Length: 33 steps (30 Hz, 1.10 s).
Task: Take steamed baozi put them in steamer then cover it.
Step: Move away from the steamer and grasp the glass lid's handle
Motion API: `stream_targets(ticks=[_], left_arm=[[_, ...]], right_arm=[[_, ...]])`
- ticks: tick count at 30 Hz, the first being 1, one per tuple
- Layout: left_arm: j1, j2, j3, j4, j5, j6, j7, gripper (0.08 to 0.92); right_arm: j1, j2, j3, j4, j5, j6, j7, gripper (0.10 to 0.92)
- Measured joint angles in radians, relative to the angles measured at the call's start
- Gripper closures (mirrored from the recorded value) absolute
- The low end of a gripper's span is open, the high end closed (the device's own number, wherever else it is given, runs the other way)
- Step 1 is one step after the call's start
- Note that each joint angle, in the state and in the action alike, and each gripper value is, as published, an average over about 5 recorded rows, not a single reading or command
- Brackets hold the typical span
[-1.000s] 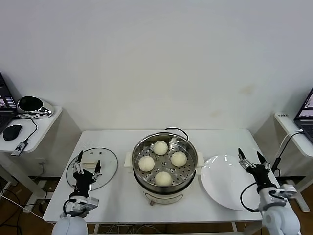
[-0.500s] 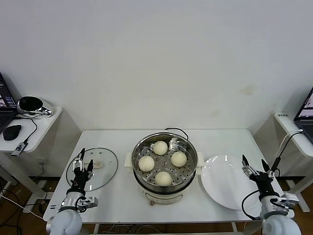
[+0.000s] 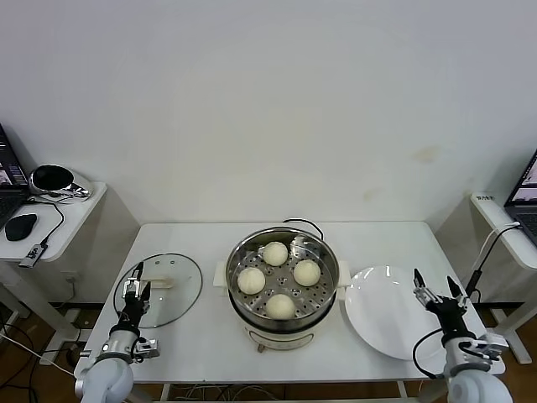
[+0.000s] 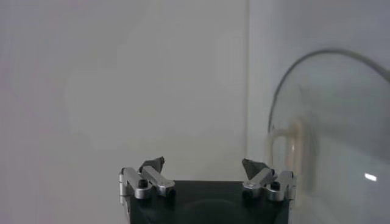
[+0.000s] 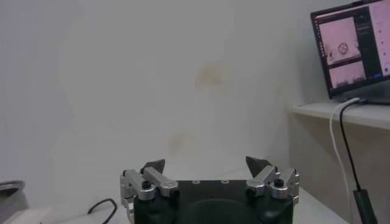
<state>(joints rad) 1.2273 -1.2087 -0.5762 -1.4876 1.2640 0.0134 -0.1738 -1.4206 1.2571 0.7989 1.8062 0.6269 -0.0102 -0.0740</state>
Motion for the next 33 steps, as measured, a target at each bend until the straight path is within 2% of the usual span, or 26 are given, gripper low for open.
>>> stream_targets(ticks=[16,33], left_arm=[[-0.060,0.011,0.022,0.130,0.026,0.005,-0.014,0.177],[-0.117,-0.016,0.052,0.181,0.037,0.029,-0.012,0.177]], right_arm=[[-0.005,0.018,0.001,0.000,-0.008,-0.001,0.003,0.203],[-0.012,0.032,0.006,-0.007,-0.016,0.007,0.003,0.203]])
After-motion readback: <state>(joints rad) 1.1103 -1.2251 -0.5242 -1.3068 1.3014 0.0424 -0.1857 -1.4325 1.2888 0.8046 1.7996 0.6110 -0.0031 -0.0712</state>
